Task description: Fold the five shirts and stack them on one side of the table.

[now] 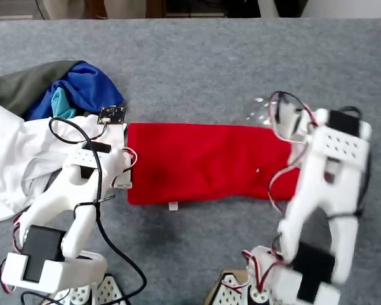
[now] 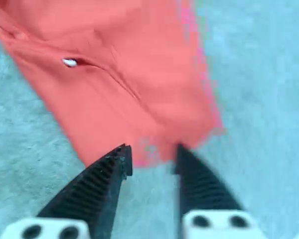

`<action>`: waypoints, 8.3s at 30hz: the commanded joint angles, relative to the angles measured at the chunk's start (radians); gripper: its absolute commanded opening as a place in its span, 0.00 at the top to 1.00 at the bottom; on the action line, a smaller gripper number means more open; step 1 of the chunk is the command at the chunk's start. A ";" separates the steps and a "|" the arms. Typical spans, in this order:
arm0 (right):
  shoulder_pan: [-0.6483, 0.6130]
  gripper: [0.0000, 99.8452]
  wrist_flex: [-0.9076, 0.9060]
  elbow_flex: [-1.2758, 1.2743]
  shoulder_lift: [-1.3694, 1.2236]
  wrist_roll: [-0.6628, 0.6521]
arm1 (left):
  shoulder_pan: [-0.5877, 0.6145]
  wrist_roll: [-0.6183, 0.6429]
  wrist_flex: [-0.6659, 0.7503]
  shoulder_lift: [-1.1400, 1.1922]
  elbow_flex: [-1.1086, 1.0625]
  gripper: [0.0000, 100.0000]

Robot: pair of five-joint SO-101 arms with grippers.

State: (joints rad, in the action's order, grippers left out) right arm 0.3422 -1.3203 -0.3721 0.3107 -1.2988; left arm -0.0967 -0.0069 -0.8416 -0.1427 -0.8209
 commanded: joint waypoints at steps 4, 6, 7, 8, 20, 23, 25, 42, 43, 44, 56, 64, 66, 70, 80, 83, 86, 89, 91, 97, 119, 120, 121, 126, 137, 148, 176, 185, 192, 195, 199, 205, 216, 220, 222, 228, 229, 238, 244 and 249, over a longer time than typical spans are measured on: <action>0.271 1.00 0.265 -0.073 0.194 0.479 | 0.008 0.000 0.002 -0.042 0.000 0.98; 0.417 1.00 0.377 -0.154 0.182 0.730 | 0.008 0.000 0.002 -0.042 0.000 0.98; 0.476 1.00 0.428 -0.213 0.171 0.822 | 0.008 0.000 0.002 -0.042 -0.002 0.98; 0.527 0.99 0.477 -0.277 0.156 0.893 | 0.008 0.002 0.002 -0.042 -0.002 0.98; 0.871 0.99 1.051 -0.507 -0.143 1.333 | 0.052 0.100 0.041 -0.042 -0.006 0.98; 0.868 0.99 0.945 -0.410 -0.232 1.330 | 0.068 0.100 0.040 -0.042 -0.006 0.98; 0.868 0.99 0.858 -0.346 -0.271 1.330 | 0.066 0.100 0.040 -0.042 -0.006 0.98; 0.774 0.99 0.793 -0.421 -0.151 1.209 | 0.068 0.100 0.040 -0.044 -0.008 0.98; 0.774 0.99 0.804 -0.438 -0.134 1.203 | 0.068 0.100 0.040 -0.044 -0.008 0.98; 0.773 0.99 0.815 -0.453 -0.119 1.203 | 0.068 0.100 0.040 -0.044 -0.009 0.98; 0.880 0.99 0.736 -0.610 0.015 1.073 | 0.068 0.100 0.029 -0.044 -0.014 0.98; 0.917 0.99 0.717 -0.634 0.033 1.034 | 0.068 0.101 0.032 -0.044 -0.012 0.98; 0.897 0.99 0.718 -0.633 0.031 1.034 | 0.068 0.101 0.032 -0.044 -0.009 0.98; 0.872 0.99 0.718 -0.636 0.033 1.031 | 0.068 0.101 0.034 -0.044 -0.008 0.98; 0.820 0.99 0.718 -0.639 0.036 1.030 | 0.066 0.101 0.037 -0.044 -0.005 0.98; 0.819 0.99 0.718 -0.639 0.033 1.026 | 0.069 0.101 0.034 -0.044 0.021 0.98; 0.812 0.99 0.718 -0.639 0.031 1.026 | 0.077 0.117 0.021 -0.042 0.055 0.98; 0.802 1.00 0.718 -0.641 0.031 1.026 | 0.081 0.236 -0.055 -0.042 0.127 0.88; 0.802 1.00 0.718 -0.641 0.031 1.026 | 0.081 0.348 -0.087 -0.042 0.164 0.76; 0.802 1.00 0.718 -0.641 0.031 1.025 | 0.055 0.405 -0.083 -0.002 0.226 0.74; 0.769 1.00 0.717 -0.651 0.033 0.990 | 0.026 0.339 -0.493 0.779 1.019 0.88; 0.769 1.00 0.717 -0.651 0.033 0.990 | 0.017 0.339 -0.506 0.799 1.042 0.92; 0.769 1.00 0.717 -0.651 0.033 0.990 | 0.008 0.339 -0.522 0.816 1.068 0.95; 0.769 1.00 0.717 -0.651 0.033 0.990 | 0.012 0.315 -0.589 0.880 1.175 0.98; 0.769 1.00 0.717 -0.650 0.031 0.990 | -0.149 0.308 -0.793 0.834 1.441 0.98; 0.769 1.00 0.717 -0.650 0.031 0.990 | -0.440 0.250 -0.898 0.831 1.809 0.98; 0.769 1.00 0.717 -0.653 0.031 0.990 | -0.835 0.456 -0.255 0.974 1.944 0.98; 0.768 1.00 0.717 -0.653 0.031 0.990 | -0.878 0.457 -0.164 0.974 1.944 0.96; 0.740 1.00 0.717 -0.664 0.036 0.990 | -0.882 0.571 -0.207 0.963 1.946 0.82; 0.740 1.00 0.717 -0.664 0.036 0.990 | -0.850 0.571 -0.219 0.963 1.972 0.82; 0.740 1.00 0.732 -0.665 0.036 0.990 | -0.724 0.569 -0.377 0.949 2.150 0.85; 0.704 0.99 0.733 -0.644 0.036 0.873 | -0.479 0.471 -0.678 0.954 2.340 0.93; 0.283 0.94 0.121 0.091 -0.131 0.717 | -0.219 0.193 -0.922 0.934 2.167 0.98; 0.174 0.82 -0.075 0.341 -0.329 0.664 | -0.230 0.121 -0.922 0.834 1.966 0.98; 0.153 0.83 -0.146 0.435 -0.415 0.635 | -0.242 0.084 -0.922 0.746 1.855 0.98; 0.147 0.90 -0.201 0.590 -0.529 0.580 | -0.219 0.038 -0.890 0.535 1.557 0.98; 0.147 0.89 -0.199 0.596 -0.541 0.563 | -0.206 0.038 -0.865 0.527 1.498 0.98; 0.154 0.81 -0.161 0.608 -0.653 0.451 | -0.183 0.043 -0.545 0.507 0.957 0.98; 0.154 0.81 -0.094 0.608 -0.713 0.433 | -0.181 0.041 -0.361 0.417 0.733 0.98; 0.154 0.81 -0.078 0.610 -0.771 0.433 | -0.189 0.037 -0.199 0.360 0.551 0.98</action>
State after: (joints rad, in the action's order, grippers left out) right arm 0.5063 -1.4124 0.1880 -0.4549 -0.8569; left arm -0.2823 0.0361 -1.1239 0.2839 -0.1964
